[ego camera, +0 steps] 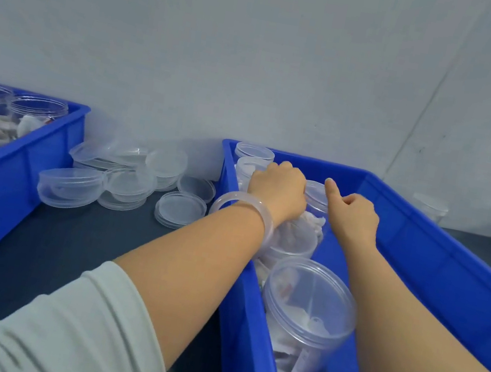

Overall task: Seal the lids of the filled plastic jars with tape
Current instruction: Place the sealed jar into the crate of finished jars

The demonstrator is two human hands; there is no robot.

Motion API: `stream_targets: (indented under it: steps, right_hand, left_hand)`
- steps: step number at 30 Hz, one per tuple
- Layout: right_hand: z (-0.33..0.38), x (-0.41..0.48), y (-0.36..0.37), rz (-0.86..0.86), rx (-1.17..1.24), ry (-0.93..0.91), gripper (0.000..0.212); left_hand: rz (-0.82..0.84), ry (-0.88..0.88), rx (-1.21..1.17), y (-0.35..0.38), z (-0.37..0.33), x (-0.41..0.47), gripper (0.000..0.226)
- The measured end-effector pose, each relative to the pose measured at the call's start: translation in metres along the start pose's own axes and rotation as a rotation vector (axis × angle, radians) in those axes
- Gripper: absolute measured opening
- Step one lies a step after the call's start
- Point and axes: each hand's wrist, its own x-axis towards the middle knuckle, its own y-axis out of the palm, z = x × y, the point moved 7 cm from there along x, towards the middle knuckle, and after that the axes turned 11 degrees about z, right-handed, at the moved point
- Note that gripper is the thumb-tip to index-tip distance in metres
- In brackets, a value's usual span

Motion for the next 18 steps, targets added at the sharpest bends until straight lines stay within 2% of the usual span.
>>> stream_targets:
  steps: [3,5,6,9,13,16,18]
  right_hand:
    - [0.006,-0.005,0.02,0.264,0.041,-0.033,0.047]
    - [0.008,-0.011,0.036,0.446,0.006,-0.047,0.034]
    - [0.007,-0.013,0.039,0.48,-0.021,-0.036,0.03]
    - [0.002,-0.006,0.029,0.441,-0.113,0.03,0.031]
    - [0.015,0.006,0.019,0.427,-0.142,-0.001,0.031]
    - [0.028,0.006,0.033,0.554,-0.175,-0.026,0.017]
    - [0.038,0.001,0.043,0.651,-0.201,-0.03,0.017]
  left_hand:
    - [0.088,-0.027,0.011,0.008,0.006,-0.002,0.034]
    - [0.096,-0.038,0.002,0.009,0.007,-0.002,0.034]
    - [0.088,-0.036,0.012,0.009,0.007,-0.001,0.032]
    - [0.09,-0.039,0.032,0.009,0.007,-0.001,0.029]
    - [0.106,-0.039,0.021,0.012,0.008,0.001,0.03]
    - [0.105,-0.058,-0.022,0.012,0.01,0.004,0.032]
    - [0.07,-0.075,-0.184,0.007,0.013,0.0,0.033]
